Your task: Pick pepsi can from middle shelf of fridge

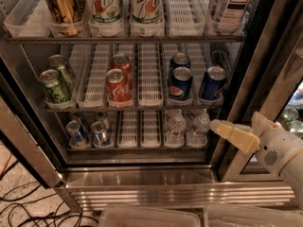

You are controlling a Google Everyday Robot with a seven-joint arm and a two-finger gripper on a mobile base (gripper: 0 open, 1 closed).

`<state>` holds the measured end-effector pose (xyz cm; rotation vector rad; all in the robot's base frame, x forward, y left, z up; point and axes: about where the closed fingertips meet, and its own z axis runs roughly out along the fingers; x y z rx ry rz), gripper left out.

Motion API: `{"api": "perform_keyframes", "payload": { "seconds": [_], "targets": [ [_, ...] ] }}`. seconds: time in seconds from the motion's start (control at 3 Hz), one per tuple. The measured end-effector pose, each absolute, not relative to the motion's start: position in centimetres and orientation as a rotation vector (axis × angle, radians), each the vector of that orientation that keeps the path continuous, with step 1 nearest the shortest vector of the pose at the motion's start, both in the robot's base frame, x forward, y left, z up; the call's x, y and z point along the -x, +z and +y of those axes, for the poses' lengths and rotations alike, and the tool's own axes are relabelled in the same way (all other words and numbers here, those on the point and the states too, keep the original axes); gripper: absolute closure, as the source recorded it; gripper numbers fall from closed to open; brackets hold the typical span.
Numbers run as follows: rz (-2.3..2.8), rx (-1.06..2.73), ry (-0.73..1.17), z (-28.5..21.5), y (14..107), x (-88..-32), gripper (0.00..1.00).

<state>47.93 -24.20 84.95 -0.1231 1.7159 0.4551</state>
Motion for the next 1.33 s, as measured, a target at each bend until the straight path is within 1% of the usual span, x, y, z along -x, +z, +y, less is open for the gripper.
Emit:
{"api": "perform_keyframes", "payload": {
  "seconds": [0.67,1.0,1.33],
  "targets": [
    [1.709,0.105,0.445,-23.5,84.7,-47.9,0.0],
    [1.72,0.066,0.386,-22.7,81.3,-46.0,0.0],
    [1.688,0.161,0.342,-17.6,81.1,-44.5,0.0]
  ]
}}
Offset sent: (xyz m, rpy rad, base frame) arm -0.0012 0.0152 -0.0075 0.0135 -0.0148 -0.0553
